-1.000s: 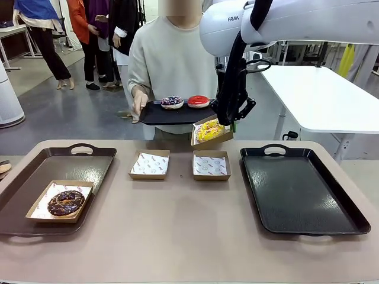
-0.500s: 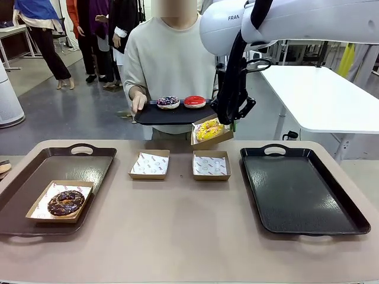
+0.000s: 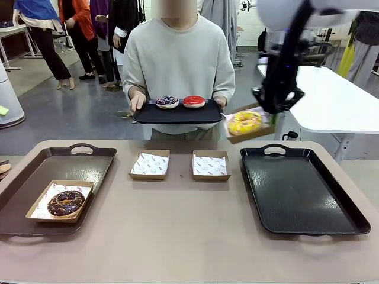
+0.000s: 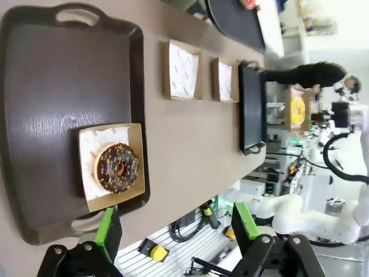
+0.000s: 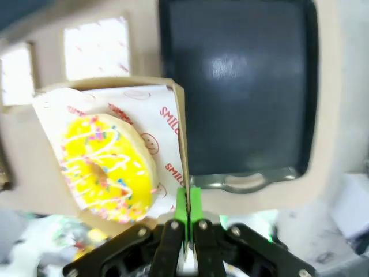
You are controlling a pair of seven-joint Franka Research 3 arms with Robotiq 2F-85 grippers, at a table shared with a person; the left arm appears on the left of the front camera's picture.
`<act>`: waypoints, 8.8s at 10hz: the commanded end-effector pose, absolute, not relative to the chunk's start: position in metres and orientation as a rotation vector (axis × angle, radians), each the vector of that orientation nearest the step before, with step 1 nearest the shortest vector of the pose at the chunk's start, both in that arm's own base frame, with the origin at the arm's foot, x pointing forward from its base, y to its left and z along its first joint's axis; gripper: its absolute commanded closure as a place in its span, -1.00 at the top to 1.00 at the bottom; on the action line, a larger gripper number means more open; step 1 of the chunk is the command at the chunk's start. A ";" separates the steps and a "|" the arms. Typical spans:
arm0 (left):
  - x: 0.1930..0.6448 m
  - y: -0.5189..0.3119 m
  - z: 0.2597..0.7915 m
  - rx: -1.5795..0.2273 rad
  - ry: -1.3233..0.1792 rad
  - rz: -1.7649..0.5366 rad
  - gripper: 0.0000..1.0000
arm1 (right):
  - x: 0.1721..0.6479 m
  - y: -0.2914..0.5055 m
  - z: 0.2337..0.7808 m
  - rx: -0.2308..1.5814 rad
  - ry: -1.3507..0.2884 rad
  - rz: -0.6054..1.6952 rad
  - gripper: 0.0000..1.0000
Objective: Individually package the donuts and arrange them on the tray.
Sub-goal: Place the picked Paper togo box on the Handle tray while simultaneously picking up another Paper togo box from the table with the other hand.
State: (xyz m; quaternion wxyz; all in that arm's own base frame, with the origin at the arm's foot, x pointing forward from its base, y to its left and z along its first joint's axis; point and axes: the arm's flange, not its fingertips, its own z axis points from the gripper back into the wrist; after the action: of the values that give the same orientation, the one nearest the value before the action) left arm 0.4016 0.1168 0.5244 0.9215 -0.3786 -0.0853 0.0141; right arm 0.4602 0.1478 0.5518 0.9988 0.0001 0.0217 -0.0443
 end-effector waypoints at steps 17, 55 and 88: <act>0.521 -0.206 0.391 -0.059 -0.178 -0.170 1.00 | 0.417 0.068 0.446 0.004 0.071 -0.111 -0.96; 0.601 -0.220 0.326 -0.024 -0.037 -0.053 1.00 | 0.409 0.048 0.346 0.071 0.094 -0.044 -0.96; 0.563 -0.242 0.490 -0.121 -0.164 -0.098 -1.00 | 0.266 -0.236 0.408 1.208 -0.394 -0.224 1.00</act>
State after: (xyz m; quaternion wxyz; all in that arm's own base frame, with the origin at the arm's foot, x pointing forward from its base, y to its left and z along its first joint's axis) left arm 0.5647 -0.2446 0.4918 0.9941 -0.0568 -0.0801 -0.0466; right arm 0.2567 -0.2244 0.4117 0.8073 0.5496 -0.1779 -0.1203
